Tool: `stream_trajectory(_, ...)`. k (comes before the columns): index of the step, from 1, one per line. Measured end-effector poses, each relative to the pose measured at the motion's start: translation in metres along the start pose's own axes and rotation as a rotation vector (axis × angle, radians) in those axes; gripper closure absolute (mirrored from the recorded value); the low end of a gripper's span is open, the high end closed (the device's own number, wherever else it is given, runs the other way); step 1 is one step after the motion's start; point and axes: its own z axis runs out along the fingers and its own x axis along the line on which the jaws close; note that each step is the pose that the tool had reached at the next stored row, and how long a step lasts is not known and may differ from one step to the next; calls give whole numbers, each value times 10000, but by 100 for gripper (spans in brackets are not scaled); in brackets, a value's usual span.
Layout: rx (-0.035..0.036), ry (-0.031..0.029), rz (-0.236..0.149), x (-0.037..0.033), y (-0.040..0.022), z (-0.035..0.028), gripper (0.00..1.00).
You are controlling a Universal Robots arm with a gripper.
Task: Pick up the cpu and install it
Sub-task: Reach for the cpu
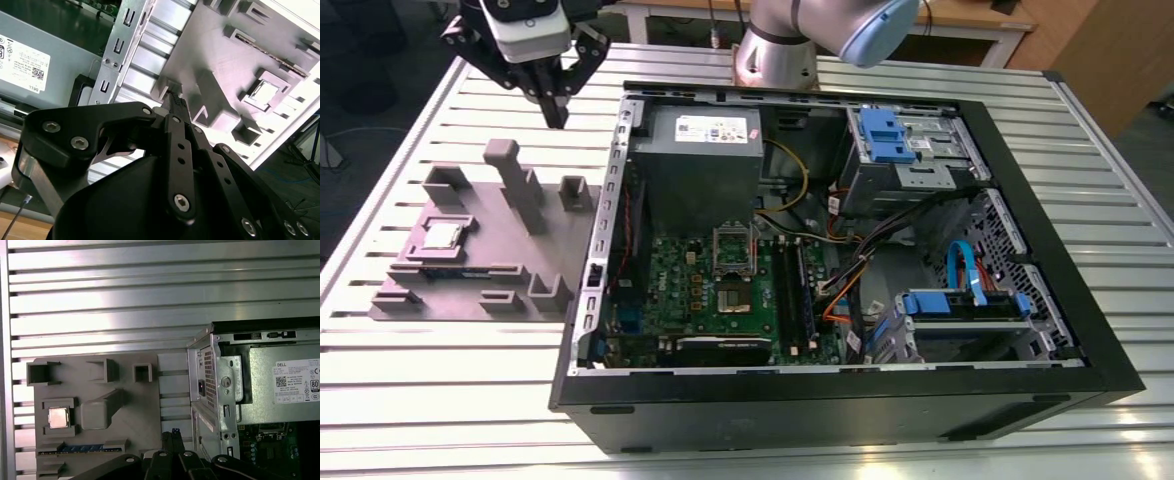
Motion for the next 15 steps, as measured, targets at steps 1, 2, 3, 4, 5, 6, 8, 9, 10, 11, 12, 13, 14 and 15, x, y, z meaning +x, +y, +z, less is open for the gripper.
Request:
stream_trajectory(1, 0, 0, 0, 4, 0, 0, 90)
stream_trajectory(2, 0, 0, 0, 8, -1, 1, 90)
stream_trajectory(3, 0, 0, 0, 11, -1, 2, 90)
stream_trajectory(4, 0, 0, 0, 15, -1, 3, 90)
stream_trajectory(5, 0, 0, 0, 19, -2, 3, 90)
stream_trajectory(6, 0, 0, 0, 23, -2, 4, 90)
stream_trajectory(8, 0, 0, 0, 30, -3, 6, 90)
stream_trajectory(9, 0, 0, 0, 33, -3, 7, 90)
stream_trajectory(10, 0, 0, 0, 37, -3, 8, 90)
stream_trajectory(11, 0, 0, 0, 41, -3, 8, 90)
stream_trajectory(12, 0, 1, 0, 44, -4, 9, 90)
stream_trajectory(13, 0, 1, 0, 48, -4, 9, 90)
stream_trajectory(14, 0, 0, -1, 52, -5, 10, 90)
stream_trajectory(15, 0, 0, 0, 55, -5, 11, 90)
